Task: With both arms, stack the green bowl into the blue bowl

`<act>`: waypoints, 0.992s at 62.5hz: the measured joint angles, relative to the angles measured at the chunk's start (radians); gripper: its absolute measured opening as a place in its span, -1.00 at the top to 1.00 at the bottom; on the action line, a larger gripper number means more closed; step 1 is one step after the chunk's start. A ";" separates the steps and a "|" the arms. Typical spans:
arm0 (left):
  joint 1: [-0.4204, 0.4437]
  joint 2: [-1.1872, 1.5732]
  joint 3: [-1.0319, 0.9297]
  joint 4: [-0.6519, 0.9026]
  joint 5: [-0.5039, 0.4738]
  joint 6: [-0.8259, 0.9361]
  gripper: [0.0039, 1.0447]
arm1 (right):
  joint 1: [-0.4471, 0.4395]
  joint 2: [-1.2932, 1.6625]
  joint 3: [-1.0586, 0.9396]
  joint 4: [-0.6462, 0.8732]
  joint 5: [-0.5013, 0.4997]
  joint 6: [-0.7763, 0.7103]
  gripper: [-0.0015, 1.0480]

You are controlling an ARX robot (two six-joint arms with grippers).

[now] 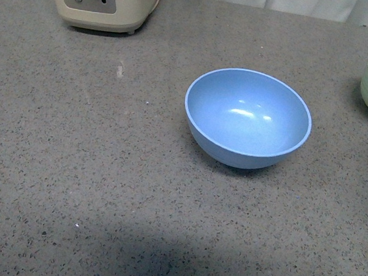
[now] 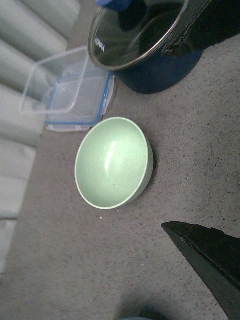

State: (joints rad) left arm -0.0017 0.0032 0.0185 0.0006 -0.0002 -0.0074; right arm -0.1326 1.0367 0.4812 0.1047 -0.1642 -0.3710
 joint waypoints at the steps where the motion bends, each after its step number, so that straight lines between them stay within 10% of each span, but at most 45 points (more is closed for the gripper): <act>1: 0.000 0.000 0.000 0.000 0.000 0.000 -0.75 | -0.002 0.019 0.011 -0.002 -0.008 -0.012 -0.82; 54: 0.000 0.000 0.000 0.000 0.000 0.003 -0.88 | 0.027 0.752 0.432 -0.036 -0.098 -0.382 -0.82; 62: 0.000 0.000 0.000 0.000 0.000 0.003 -0.88 | 0.027 0.785 0.467 -0.032 -0.089 -0.380 -0.49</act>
State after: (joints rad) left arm -0.0017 0.0032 0.0185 0.0006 0.0002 -0.0048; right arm -0.1051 1.8217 0.9482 0.0723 -0.2531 -0.7506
